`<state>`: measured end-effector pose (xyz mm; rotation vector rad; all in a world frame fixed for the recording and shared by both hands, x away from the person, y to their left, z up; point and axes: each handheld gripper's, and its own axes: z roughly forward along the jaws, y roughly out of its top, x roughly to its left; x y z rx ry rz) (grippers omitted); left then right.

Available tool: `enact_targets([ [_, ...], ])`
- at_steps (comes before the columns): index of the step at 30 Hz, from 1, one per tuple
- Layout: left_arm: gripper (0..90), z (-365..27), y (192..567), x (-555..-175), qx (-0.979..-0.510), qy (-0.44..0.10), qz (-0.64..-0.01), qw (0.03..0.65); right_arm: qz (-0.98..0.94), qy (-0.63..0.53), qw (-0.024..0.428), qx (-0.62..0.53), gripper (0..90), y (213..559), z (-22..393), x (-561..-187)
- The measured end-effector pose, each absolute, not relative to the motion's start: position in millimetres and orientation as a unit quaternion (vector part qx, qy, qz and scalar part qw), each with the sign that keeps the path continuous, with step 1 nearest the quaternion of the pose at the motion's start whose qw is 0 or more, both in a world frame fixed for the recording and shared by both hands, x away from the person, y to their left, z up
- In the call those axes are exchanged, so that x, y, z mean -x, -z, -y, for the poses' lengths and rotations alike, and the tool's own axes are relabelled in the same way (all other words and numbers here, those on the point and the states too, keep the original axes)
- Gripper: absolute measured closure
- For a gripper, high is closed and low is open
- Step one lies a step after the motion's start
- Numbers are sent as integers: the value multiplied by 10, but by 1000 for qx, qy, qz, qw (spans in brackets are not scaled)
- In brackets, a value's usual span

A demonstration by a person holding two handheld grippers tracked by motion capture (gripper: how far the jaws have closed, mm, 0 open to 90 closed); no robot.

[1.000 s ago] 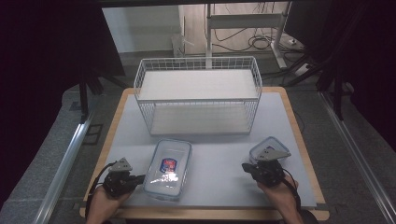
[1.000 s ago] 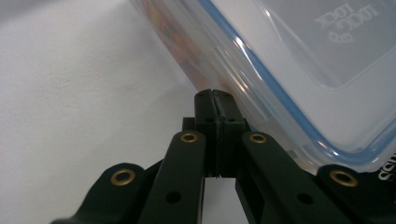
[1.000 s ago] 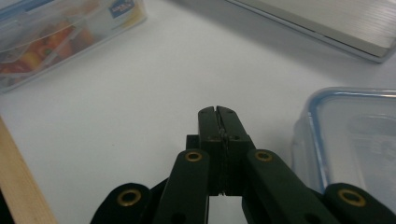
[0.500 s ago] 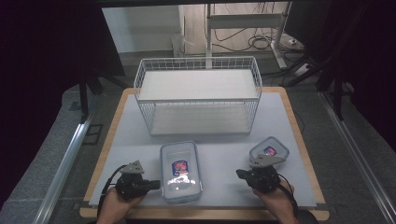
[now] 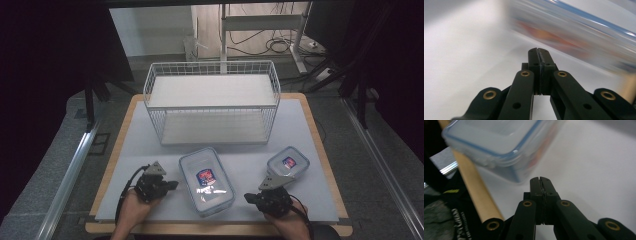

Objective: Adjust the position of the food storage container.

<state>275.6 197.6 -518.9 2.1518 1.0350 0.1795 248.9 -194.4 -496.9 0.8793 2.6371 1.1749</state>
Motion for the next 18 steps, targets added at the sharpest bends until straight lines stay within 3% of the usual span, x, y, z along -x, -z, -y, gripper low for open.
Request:
enact_targets([
  [9, 900, -1925, 5151, -3370, -823, -95, -391, 402, -885, -393, 19, -250, 894, 5061, 1651, -2322],
  [18, 900, -1903, 5199, -3372, -825, -76, -381, 411, -886, -388, 10, -253, 898, 5090, 1613, -2376],
])
